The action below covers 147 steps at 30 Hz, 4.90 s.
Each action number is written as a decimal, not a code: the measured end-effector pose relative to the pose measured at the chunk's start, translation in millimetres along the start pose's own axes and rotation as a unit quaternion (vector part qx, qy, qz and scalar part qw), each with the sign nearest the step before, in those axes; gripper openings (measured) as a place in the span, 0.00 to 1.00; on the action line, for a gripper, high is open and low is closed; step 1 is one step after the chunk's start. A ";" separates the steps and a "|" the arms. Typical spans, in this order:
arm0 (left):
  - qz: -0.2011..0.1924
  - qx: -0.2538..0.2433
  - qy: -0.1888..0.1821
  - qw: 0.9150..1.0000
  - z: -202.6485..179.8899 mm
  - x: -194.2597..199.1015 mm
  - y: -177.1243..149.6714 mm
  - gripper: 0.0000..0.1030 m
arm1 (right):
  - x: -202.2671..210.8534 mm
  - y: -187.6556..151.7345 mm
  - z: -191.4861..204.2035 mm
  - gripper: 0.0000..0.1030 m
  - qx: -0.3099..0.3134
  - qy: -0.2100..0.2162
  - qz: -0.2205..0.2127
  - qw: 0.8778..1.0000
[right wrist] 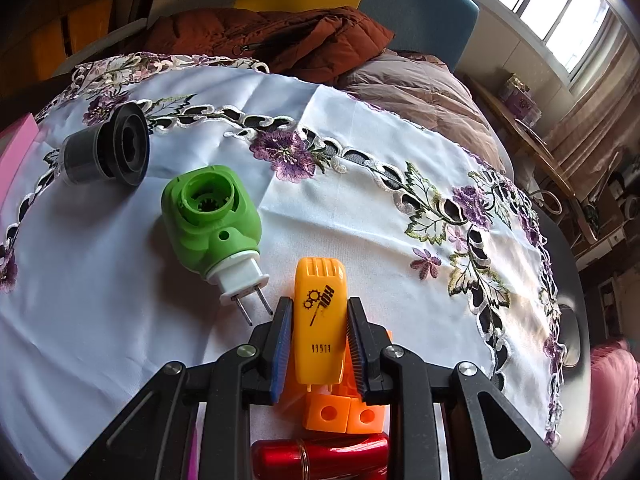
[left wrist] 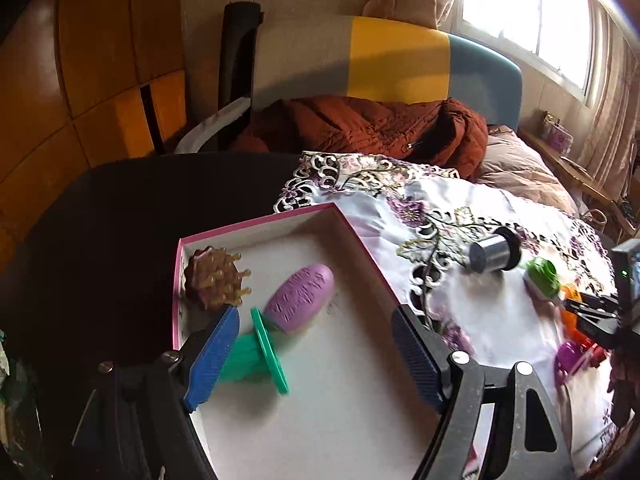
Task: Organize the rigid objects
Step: 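Lift the yellow block toy off the tablecloth with the right tool, then lower the yellow toy into the tray and open the right tool, then move both tools from the tray back to the toys on the tablecloth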
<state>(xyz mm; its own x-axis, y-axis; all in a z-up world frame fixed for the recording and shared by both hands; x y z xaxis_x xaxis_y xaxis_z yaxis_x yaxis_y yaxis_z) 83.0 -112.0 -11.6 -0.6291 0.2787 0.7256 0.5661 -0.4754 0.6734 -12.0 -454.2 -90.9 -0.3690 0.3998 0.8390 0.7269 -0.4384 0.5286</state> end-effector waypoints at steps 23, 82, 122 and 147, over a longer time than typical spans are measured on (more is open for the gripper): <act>0.012 0.019 0.014 1.000 4.6 30.6 -34.5 0.78 | 14.0 4.8 -6.6 0.26 -0.035 0.025 -0.022 0.999; 0.030 0.109 0.046 0.993 86.1 40.4 -89.5 0.77 | 83.9 -15.5 296.6 0.51 0.121 0.233 0.003 0.965; 0.027 0.044 0.038 0.998 42.6 47.4 -72.1 0.77 | 151.9 -5.3 189.1 0.78 0.060 0.226 -0.117 0.965; 0.040 -0.036 -0.073 0.996 -50.1 19.6 -18.9 0.76 | 40.2 33.7 -94.8 0.83 -0.275 0.052 -0.083 0.956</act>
<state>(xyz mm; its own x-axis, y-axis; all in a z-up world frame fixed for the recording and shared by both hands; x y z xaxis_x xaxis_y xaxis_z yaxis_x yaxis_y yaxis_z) 33.3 -139.3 -17.2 -0.4960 0.3540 0.7929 0.5681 -0.5583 0.6046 -57.3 -529.2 -27.1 -0.5291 0.4304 0.7313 0.2491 -0.7450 0.6188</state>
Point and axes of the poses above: each gripper's, at about its wrist camera, not at the fingertips, and x roughly against the way its jaws point, z to its left, y to its top, the point moved 1 cm from there along -x, roughly the way its jaws point, and after that the axes turned 14 degrees about -x, right-handed, at the moved point
